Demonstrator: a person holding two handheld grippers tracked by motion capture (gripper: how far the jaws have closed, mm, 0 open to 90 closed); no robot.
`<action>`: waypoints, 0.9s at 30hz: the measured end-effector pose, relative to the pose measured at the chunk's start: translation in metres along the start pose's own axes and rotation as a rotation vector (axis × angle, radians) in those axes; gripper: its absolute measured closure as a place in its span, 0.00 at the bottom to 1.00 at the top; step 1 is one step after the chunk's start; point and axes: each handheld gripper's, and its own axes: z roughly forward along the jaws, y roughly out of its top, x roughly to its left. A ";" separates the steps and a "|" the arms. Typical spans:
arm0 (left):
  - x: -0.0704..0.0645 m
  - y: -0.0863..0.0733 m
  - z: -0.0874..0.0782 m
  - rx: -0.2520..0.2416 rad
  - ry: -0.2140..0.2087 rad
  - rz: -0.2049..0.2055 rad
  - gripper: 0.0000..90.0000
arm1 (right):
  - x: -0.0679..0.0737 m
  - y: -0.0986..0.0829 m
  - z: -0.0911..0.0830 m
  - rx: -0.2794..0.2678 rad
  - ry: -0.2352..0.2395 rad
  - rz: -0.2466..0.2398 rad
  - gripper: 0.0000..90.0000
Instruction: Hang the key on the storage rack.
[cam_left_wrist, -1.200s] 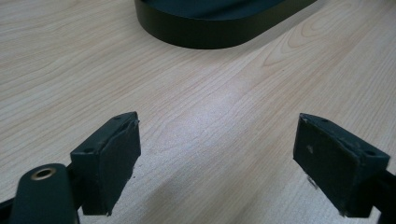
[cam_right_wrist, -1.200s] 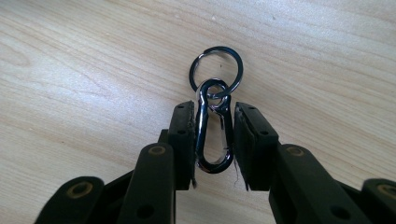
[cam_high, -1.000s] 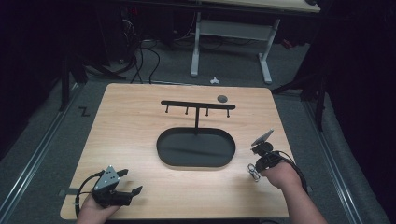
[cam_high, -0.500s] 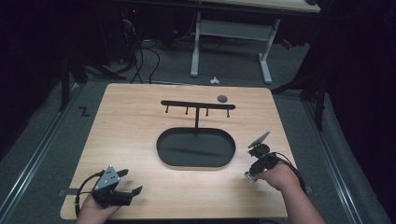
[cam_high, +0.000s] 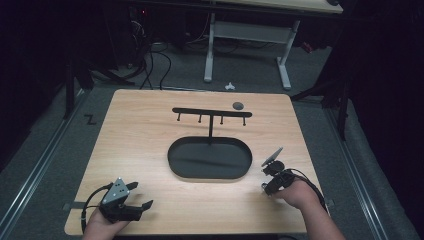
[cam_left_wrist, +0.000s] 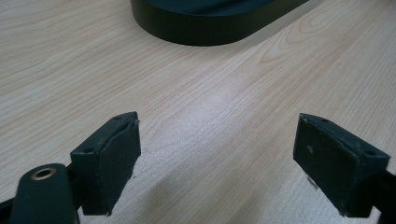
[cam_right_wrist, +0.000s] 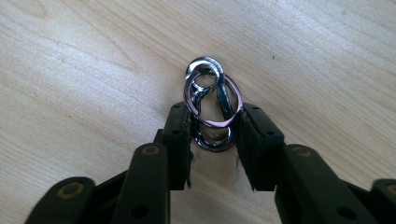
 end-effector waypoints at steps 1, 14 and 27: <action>0.000 0.000 0.000 0.000 0.000 -0.001 0.17 | 0.000 0.000 0.000 0.002 -0.003 -0.009 0.75; 0.001 0.000 0.000 0.001 -0.001 -0.003 0.17 | -0.001 0.000 -0.009 -0.031 0.003 0.018 0.76; 0.000 0.000 0.000 0.000 -0.002 -0.005 0.17 | 0.005 0.000 -0.027 -0.059 0.000 0.022 0.76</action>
